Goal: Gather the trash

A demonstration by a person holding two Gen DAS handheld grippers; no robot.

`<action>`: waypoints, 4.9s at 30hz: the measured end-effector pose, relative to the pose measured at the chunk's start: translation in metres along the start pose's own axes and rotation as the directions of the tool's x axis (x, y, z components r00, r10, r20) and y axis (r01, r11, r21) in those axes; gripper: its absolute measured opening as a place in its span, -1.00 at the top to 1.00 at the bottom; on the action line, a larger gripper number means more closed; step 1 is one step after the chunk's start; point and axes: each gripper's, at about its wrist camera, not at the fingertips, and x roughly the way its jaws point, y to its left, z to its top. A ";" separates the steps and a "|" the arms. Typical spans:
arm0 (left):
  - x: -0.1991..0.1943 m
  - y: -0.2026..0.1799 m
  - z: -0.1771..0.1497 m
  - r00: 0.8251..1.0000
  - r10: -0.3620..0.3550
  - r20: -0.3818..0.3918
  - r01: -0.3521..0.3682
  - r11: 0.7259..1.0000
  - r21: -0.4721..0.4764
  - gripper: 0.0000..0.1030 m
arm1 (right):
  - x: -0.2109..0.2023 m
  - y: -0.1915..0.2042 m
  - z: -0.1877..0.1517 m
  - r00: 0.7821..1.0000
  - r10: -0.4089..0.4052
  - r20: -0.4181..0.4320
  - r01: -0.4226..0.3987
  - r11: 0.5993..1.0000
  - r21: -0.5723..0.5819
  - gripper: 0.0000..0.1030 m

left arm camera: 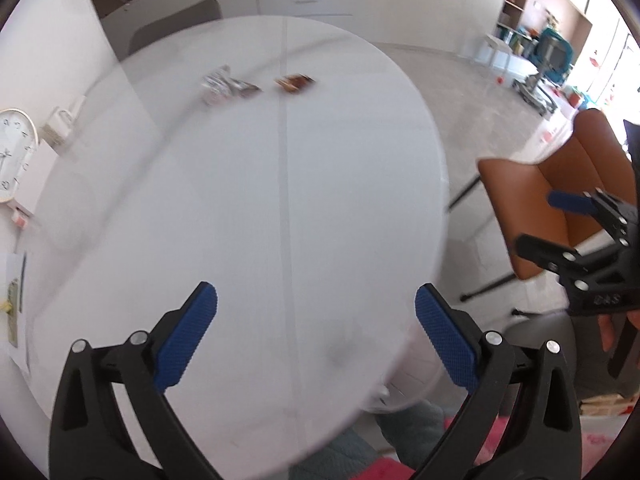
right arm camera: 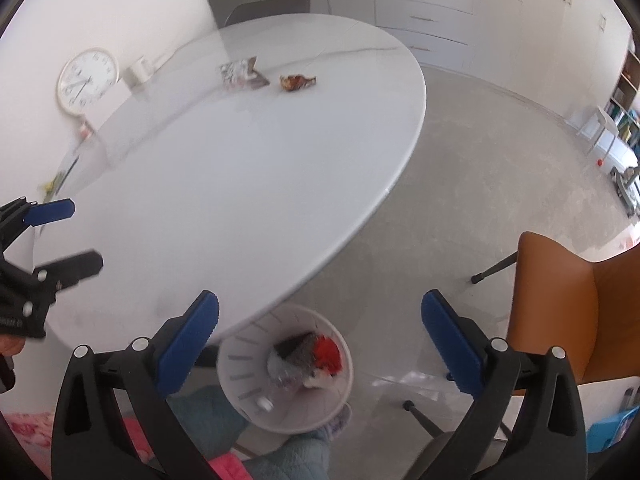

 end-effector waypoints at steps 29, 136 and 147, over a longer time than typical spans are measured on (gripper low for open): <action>0.073 0.059 0.130 0.992 0.126 0.002 -0.105 0.840 -0.532 -0.85 | 0.110 -0.001 0.185 0.965 0.261 -0.036 -0.253 0.876 -0.410 -0.95; -0.070 -0.122 -0.212 0.971 0.162 -0.178 -0.238 0.744 -0.624 0.37 | 0.101 0.059 -0.154 0.880 0.249 -0.404 -0.462 0.649 -0.605 0.02; -0.033 -0.132 -0.197 0.984 0.077 -0.162 -0.151 0.842 -0.518 0.34 | 0.055 0.019 -0.114 0.941 0.208 -0.266 -0.326 0.763 -0.558 -0.55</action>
